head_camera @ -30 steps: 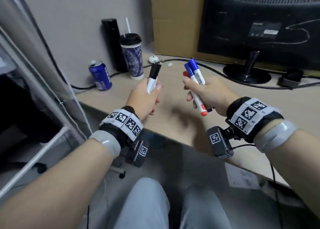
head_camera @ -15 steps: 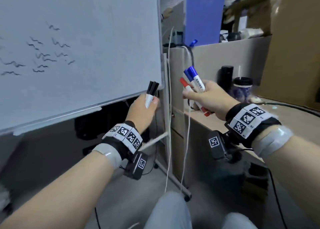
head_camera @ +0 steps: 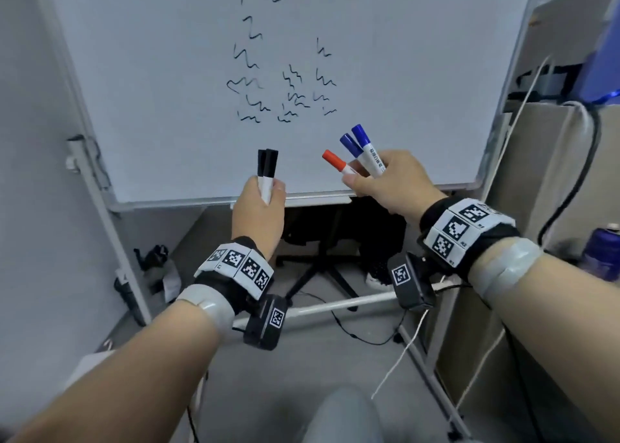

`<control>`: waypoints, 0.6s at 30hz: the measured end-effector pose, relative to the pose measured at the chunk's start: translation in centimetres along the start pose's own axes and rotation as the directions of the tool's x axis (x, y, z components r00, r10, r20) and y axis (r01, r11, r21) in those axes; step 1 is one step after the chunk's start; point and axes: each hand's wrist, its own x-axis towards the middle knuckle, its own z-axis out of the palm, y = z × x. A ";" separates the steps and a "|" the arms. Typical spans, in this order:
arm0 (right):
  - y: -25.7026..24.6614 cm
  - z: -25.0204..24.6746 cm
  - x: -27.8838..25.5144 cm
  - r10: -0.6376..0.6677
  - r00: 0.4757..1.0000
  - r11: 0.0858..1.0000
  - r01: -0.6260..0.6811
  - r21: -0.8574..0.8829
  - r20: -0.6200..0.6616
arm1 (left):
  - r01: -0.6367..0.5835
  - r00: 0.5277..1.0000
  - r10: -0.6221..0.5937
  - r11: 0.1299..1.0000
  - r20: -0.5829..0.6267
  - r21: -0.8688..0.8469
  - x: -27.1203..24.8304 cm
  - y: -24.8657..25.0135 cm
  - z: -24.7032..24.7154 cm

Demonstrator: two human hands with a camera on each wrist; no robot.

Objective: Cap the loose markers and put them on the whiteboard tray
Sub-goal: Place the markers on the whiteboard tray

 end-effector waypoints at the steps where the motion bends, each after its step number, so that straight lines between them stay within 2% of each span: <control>1: -0.4 1.6 0.7 -0.024 1.000 1.000 0.024 -0.002 0.014 | 0.016 0.999 -0.016 1.000 -0.030 0.018 0.5 -0.9 -1.3; 5: -1.4 7.2 3.1 -0.093 0.993 0.995 0.095 -0.022 0.073 | 0.102 0.992 -0.096 0.992 -0.085 0.080 1.5 -4.3 -5.7; 8: -1.6 10.4 4.7 -0.144 0.978 0.977 0.165 -0.136 0.152 | 0.145 0.984 -0.138 0.988 -0.114 0.055 1.9 -6.7 -7.6; 14: -1.2 15.1 7.6 -0.213 0.954 0.891 0.279 -0.358 0.212 | 0.191 0.979 -0.192 0.981 -0.073 -0.018 2.6 -9.0 -7.2; 18: -0.7 16.7 9.5 -0.208 0.943 0.852 0.304 -0.426 0.259 | 0.203 0.978 -0.205 0.978 -0.048 -0.042 3.3 -9.7 -6.1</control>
